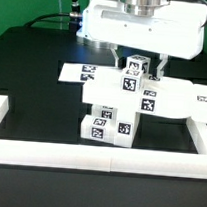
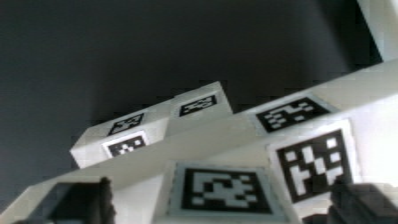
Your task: Assemble chair
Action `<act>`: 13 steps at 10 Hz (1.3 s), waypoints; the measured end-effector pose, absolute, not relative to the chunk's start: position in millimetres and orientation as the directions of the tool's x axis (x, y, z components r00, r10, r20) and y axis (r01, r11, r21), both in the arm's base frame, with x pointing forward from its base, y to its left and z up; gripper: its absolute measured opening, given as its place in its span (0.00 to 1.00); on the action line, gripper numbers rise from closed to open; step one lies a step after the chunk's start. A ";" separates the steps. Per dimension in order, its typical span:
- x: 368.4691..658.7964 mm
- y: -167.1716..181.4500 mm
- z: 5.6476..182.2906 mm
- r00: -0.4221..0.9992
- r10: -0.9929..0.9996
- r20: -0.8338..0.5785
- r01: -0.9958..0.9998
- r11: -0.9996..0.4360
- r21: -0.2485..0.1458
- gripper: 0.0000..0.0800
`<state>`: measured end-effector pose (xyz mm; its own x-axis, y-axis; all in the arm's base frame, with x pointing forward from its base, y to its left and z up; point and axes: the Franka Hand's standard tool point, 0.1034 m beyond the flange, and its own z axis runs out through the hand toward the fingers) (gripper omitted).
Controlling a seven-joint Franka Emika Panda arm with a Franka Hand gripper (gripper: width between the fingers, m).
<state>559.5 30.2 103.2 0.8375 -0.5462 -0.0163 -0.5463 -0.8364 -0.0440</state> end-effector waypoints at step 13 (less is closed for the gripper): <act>558.7 25.4 102.5 0.835 0.550 0.006 0.550 -0.835 0.001 0.78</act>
Offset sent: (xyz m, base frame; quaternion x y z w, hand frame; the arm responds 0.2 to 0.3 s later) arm -0.0047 0.0055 -0.0006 0.0042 0.0028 -0.2679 0.9634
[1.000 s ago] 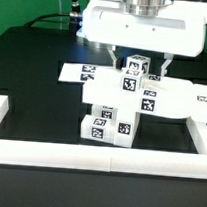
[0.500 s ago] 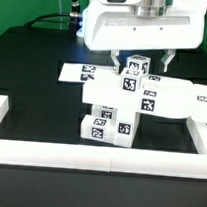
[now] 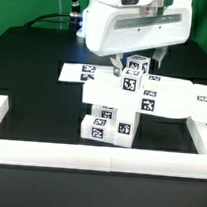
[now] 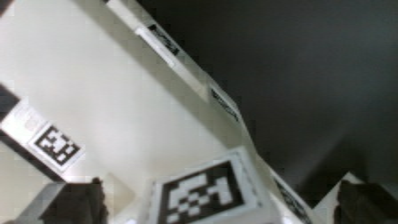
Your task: Assemble chair
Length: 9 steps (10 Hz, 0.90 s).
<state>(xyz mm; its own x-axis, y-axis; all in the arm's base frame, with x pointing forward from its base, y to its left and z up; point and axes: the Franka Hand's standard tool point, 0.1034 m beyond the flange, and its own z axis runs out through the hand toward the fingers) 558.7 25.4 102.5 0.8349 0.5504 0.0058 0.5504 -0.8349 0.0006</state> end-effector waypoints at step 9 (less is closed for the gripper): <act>558.5 24.7 102.0 0.968 0.249 0.006 0.249 -0.968 -0.005 0.34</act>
Offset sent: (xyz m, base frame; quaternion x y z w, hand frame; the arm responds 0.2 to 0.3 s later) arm 0.0000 0.0000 0.0000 0.0000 0.0000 0.0650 0.9979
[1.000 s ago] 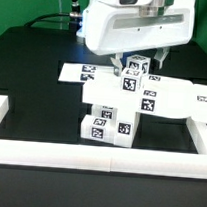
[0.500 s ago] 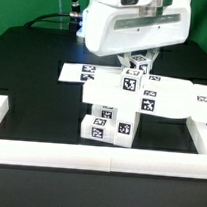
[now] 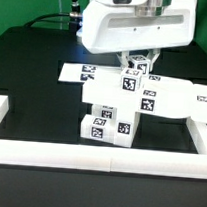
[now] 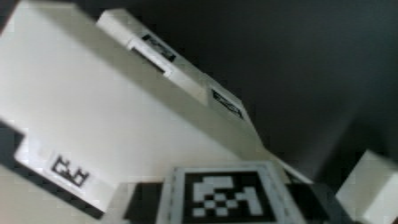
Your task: Assemble chair
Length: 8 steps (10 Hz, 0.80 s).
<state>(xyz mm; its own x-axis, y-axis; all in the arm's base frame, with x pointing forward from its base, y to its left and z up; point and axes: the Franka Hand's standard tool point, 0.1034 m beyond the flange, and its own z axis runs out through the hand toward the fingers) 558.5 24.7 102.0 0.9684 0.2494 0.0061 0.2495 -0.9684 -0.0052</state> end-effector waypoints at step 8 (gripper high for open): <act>558.4 28.6 101.3 0.872 -0.490 -0.005 -0.490 -0.871 -0.018 0.34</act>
Offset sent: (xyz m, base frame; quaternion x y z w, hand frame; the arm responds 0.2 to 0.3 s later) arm -0.0012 -0.0017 -0.0062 0.0075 -0.0158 0.2850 0.9584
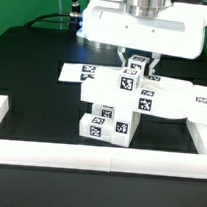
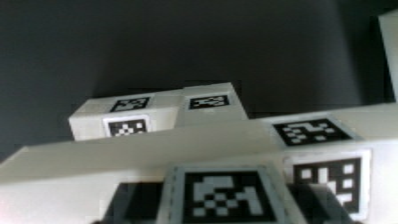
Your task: Assemble chair
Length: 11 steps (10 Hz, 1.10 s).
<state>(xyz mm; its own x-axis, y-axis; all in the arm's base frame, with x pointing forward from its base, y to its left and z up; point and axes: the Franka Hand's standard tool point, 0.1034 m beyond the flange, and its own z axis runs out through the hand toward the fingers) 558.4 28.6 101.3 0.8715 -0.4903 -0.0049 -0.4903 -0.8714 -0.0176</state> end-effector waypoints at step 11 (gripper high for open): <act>558.3 36.9 101.6 0.919 -0.394 -0.004 -0.394 -0.919 -0.024 0.81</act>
Offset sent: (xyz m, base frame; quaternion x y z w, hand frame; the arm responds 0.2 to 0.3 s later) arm 0.0000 0.0000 0.0000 0.0000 0.0000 0.1938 0.9810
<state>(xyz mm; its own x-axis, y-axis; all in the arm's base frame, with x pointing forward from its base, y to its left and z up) 558.3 36.9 101.6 0.9191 -0.3940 -0.0045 -0.3939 -0.9188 -0.0241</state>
